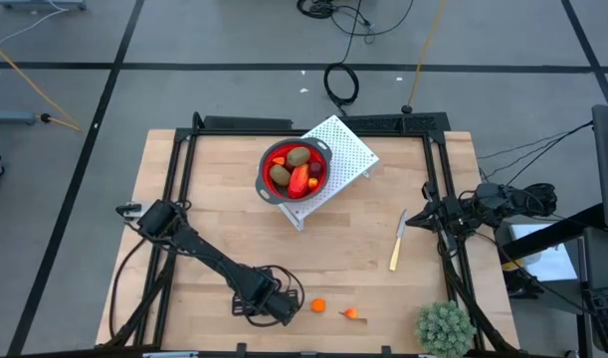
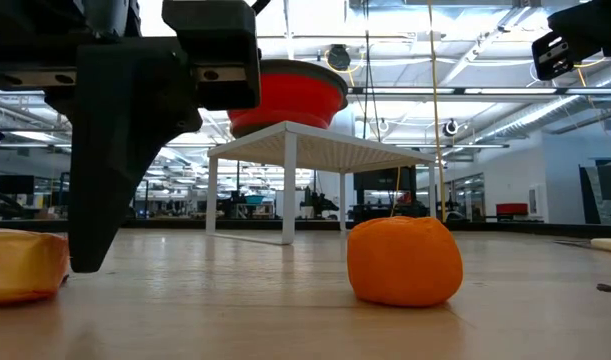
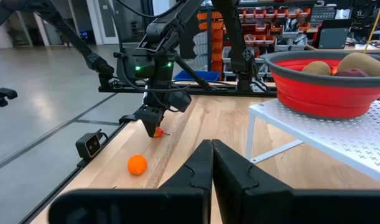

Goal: Pick & Place Fruit
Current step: Put the left peach into the red strainer bowl on the shelf

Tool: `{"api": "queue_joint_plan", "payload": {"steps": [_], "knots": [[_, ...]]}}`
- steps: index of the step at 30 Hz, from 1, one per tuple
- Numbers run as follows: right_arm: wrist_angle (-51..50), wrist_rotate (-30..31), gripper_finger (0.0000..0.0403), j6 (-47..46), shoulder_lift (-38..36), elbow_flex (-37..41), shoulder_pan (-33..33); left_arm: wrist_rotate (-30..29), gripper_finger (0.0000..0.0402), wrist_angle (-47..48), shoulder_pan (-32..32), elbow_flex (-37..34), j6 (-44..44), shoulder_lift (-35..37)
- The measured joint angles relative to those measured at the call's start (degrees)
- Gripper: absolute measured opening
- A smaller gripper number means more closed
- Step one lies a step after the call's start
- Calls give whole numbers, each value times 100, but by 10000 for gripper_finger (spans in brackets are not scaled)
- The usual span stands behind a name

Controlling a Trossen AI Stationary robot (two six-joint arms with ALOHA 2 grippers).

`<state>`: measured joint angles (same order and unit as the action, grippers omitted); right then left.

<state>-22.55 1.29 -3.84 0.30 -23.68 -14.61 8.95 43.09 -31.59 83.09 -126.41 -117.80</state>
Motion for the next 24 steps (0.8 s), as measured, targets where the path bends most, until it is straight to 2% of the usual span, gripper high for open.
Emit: {"api": "queue_joint_plan", "payload": {"steps": [10, 16, 24], "knots": [[0, 5, 0, 0, 0, 0, 0, -256, 181, -4, 13, 0, 154, 0], [0, 7, 0, 0, 0, 0, 2, -247, 173, -4, 13, 0, 179, 0], [1, 6, 0, -1, 0, 0, 1, 52, 172, 9, 13, 0, 177, 0]]}}
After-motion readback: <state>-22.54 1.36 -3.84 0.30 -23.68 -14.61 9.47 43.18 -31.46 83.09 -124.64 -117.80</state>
